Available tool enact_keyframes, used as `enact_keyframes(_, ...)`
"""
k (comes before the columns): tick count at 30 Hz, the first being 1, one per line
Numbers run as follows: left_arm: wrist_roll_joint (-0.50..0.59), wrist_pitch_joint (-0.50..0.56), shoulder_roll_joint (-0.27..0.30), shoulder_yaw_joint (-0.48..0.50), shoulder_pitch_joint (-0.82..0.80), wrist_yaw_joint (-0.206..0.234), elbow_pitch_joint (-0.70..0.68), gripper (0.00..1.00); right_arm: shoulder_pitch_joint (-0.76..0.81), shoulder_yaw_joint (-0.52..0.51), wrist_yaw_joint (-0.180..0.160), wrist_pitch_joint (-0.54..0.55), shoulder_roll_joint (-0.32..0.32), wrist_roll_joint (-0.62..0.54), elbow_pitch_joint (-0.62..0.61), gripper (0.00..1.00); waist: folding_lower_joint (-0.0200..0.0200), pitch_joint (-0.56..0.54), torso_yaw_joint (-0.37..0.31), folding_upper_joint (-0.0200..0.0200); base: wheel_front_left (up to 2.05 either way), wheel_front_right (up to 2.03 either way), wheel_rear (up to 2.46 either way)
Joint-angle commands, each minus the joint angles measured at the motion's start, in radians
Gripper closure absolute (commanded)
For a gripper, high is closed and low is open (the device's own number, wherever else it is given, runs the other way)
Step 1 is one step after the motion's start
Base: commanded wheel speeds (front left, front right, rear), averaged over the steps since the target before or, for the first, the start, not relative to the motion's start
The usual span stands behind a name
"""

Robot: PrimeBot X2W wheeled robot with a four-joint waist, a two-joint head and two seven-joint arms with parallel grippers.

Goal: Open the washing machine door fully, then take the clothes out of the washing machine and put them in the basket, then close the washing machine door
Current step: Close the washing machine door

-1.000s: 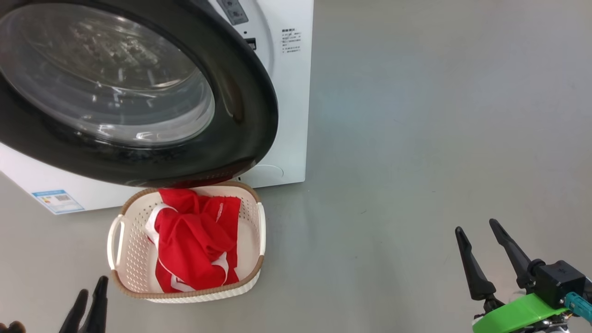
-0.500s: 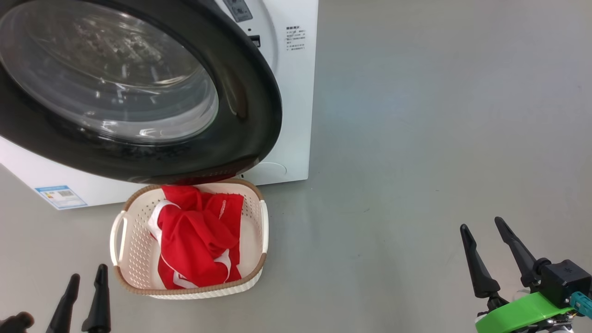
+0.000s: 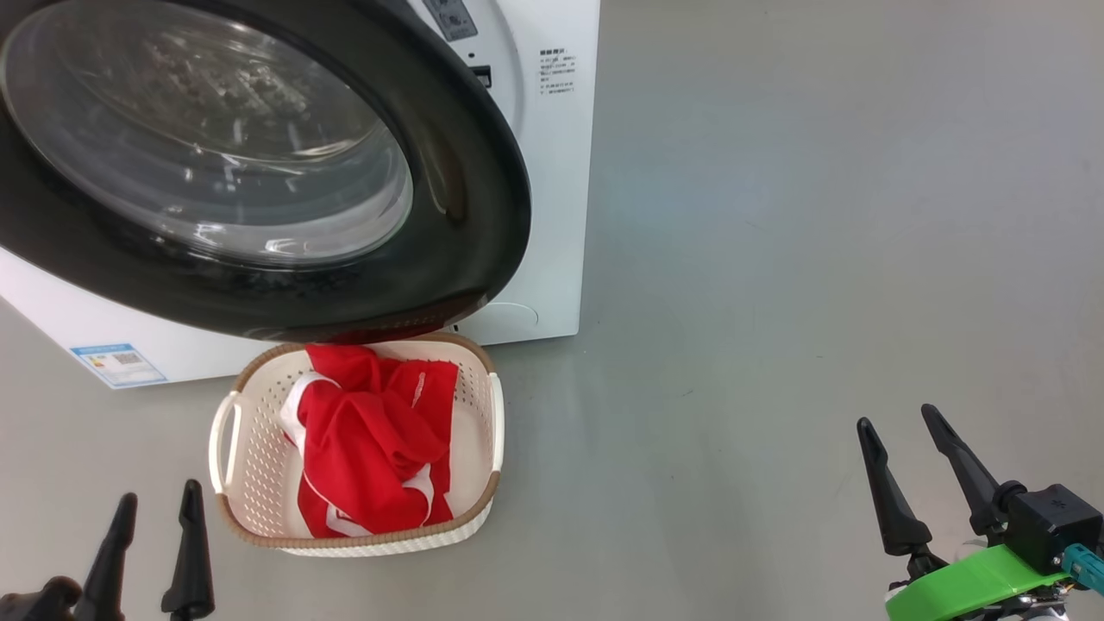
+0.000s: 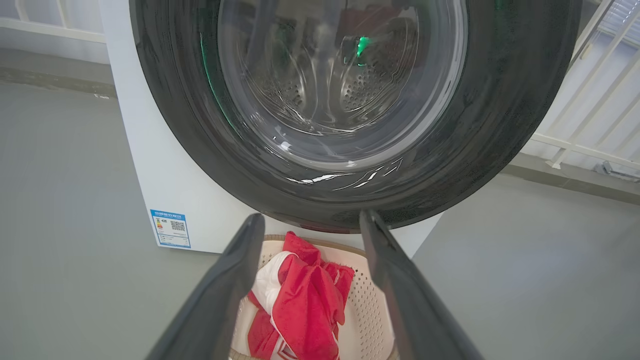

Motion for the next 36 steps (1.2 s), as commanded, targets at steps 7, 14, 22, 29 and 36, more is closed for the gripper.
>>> enact_keyframes(7, 0.121, -0.012, -0.041, 0.105, 0.004, -0.003, -0.082, 0.00, -0.010, 0.014, 0.002, -0.005, -0.009, -0.003, -0.025, 0.00, 0.0000, -0.001, -0.001, -0.0001, 0.00, 0.00, 0.00)
enact_keyframes(14, 0.171, -0.012, -0.070, 0.126, 0.018, -0.003, -0.096, 0.00, -0.008, 0.007, 0.002, -0.005, -0.004, -0.007, -0.025, 0.00, 0.0000, -0.006, -0.002, -0.0001, 0.00, 0.00, 0.00)
enact_keyframes(22, 0.192, -0.012, -0.092, 0.142, 0.031, -0.003, -0.098, 0.00, 0.000, -0.001, 0.002, -0.005, 0.001, -0.010, -0.019, 0.00, 0.0000, -0.011, -0.001, -0.0001, 0.00, 0.00, 0.00)
enact_keyframes(29, 0.207, -0.012, -0.097, 0.138, 0.037, -0.003, -0.107, 0.00, 0.003, -0.004, 0.002, -0.005, 0.004, -0.012, -0.017, 0.00, 0.0000, -0.020, 0.000, -0.0001, 0.00, 0.00, 0.00)
enact_keyframes(36, 0.206, -0.012, -0.099, 0.130, 0.044, -0.003, -0.109, 0.00, 0.007, -0.007, 0.002, -0.005, 0.002, -0.011, -0.017, 0.00, 0.0000, -0.025, 0.003, -0.0001, 0.00, 0.00, 0.00)
